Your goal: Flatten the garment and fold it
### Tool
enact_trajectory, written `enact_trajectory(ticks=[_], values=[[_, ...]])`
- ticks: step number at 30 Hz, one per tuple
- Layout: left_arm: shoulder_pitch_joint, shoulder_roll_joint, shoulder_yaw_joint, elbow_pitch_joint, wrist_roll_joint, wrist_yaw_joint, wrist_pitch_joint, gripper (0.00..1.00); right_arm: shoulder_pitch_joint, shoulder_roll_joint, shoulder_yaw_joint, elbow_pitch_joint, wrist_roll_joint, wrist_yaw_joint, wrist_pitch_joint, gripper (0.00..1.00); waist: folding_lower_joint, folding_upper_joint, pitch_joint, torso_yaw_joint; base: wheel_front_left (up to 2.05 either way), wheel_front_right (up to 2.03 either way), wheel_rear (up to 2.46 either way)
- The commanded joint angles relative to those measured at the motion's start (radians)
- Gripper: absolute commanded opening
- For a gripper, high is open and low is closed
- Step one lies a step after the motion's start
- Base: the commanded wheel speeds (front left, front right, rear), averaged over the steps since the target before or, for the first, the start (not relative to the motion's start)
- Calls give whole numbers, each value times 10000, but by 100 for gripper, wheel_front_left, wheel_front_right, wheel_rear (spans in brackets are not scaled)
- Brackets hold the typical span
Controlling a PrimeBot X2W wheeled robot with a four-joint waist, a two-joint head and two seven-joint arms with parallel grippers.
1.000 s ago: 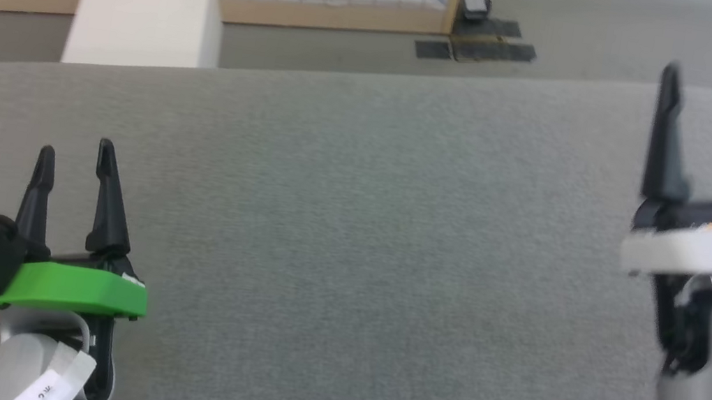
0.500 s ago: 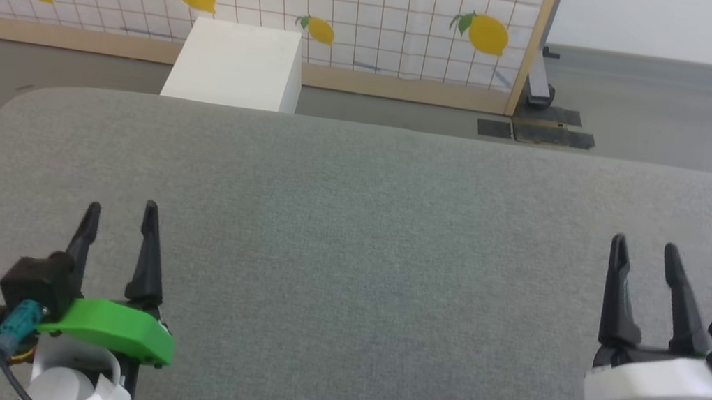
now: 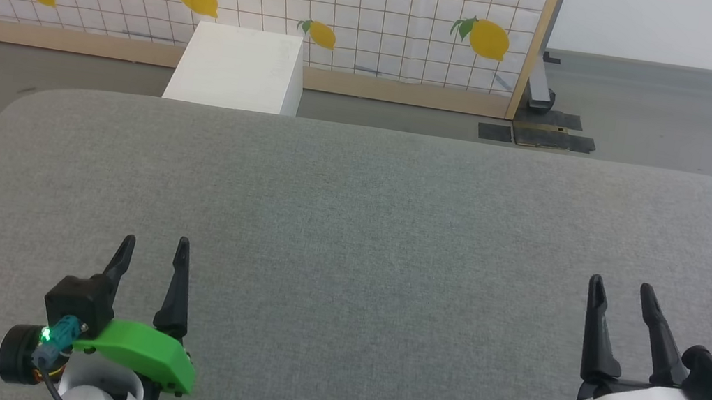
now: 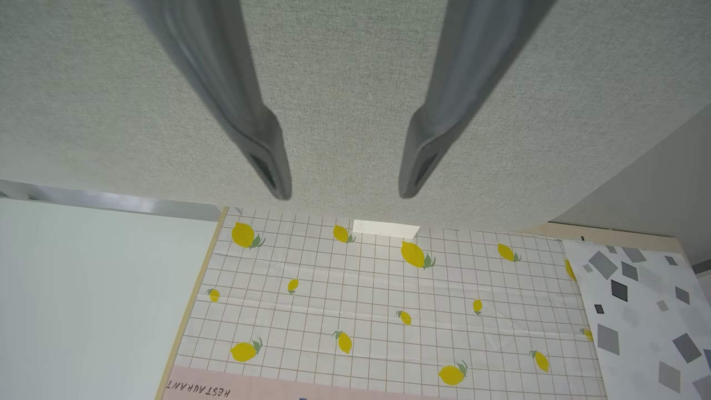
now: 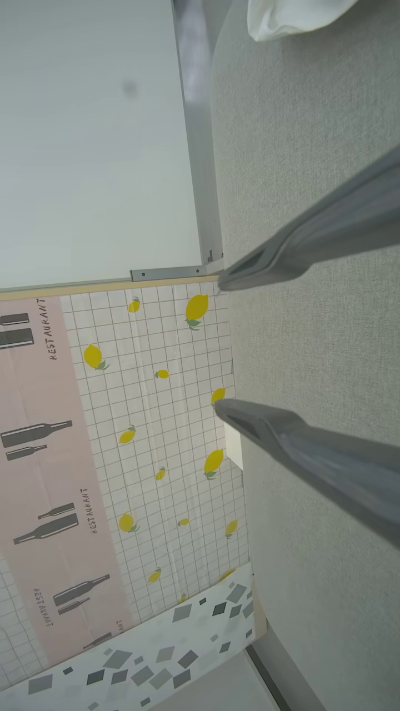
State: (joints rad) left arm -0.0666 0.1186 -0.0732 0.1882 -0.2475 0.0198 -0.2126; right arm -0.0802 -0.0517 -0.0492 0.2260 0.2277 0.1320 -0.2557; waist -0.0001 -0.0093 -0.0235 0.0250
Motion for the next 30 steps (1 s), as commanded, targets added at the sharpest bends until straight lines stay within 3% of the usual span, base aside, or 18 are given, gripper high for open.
enact_trajectory(ticks=[1,21,22,30], values=[[5,-61,1,36,-119,9,-28,100,64,14,54,58,-60,-13,-25,100,1,90,16,-5,0,0,0],[-126,-66,-140,130,-371,62,-70,100,-8,14,235,231,84,-13,171,100,1,90,65,6,0,0,0],[-20,-123,-120,110,-343,44,-52,0,0,4,215,205,35,2,182,0,1,0,65,6,0,0,0],[-2,-147,-94,63,-280,38,6,0,18,2,210,146,-19,2,235,0,1,3,72,-2,0,0,0]])
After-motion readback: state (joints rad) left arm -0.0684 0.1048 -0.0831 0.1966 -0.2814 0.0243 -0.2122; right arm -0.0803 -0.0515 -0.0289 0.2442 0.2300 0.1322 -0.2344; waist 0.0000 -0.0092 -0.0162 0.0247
